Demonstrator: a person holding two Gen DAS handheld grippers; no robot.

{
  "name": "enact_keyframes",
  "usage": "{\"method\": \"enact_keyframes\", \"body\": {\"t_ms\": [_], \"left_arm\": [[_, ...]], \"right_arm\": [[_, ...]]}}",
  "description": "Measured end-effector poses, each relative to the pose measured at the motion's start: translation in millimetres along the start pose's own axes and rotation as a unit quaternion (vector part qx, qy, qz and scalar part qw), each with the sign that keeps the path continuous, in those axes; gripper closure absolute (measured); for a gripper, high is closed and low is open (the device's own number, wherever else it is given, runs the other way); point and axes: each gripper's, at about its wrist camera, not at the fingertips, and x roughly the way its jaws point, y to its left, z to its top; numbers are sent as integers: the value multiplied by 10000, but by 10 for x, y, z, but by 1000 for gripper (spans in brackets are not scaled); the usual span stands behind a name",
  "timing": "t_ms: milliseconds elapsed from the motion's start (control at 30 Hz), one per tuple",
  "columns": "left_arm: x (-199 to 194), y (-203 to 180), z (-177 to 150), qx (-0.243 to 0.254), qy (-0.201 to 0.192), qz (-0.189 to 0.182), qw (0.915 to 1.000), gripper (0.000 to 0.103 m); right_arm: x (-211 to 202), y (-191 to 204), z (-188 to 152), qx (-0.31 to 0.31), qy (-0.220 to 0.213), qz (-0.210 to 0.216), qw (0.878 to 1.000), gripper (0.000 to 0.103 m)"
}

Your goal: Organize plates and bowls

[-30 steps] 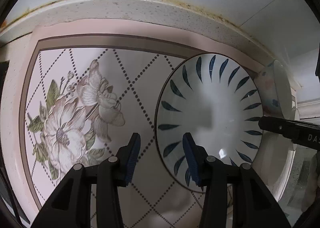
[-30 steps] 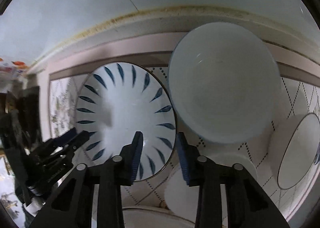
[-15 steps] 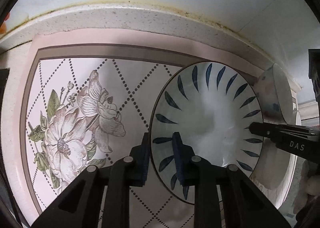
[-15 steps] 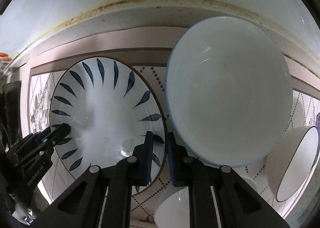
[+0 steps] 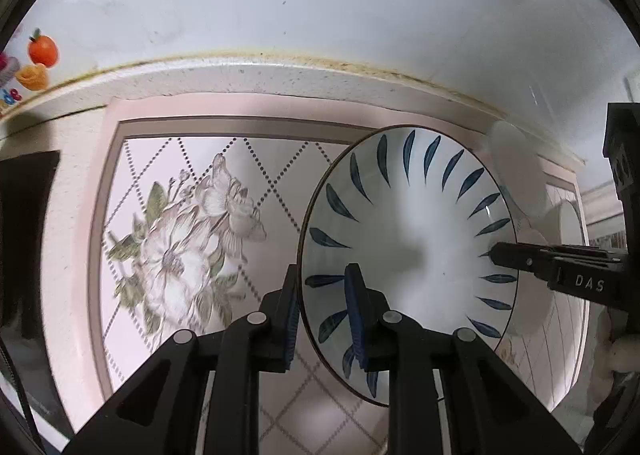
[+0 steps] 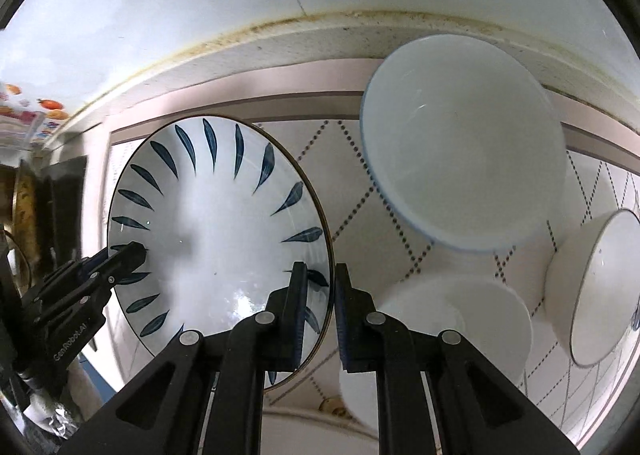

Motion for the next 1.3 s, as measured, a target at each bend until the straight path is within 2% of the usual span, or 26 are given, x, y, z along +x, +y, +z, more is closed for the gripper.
{"method": "enact_keyframes", "body": {"t_ms": [200,400,767,1033,1300], "left_arm": [[-283,-139,-407,192,-80,17,9998,84],[-481,-297,-842,247,-72,-113,9996,84],[-353,-593,-1464,426,232,-139,9987,84],[-158,-673,-1694,454,407,-42,9981,84],[-25,-708,-1757,406,481,48,9980,84]], "right_arm": [[-340,-32,-410,-176,-14,130,9998,89],[-485,-53,-1076,-263,59,169,9995,89],[-445,-474,-2094,-61,256,276,9993,89],[-211,-644,-2446,99,390,392,9984,89],[-168,-738,-2524,139,346,369,9986,89]]}}
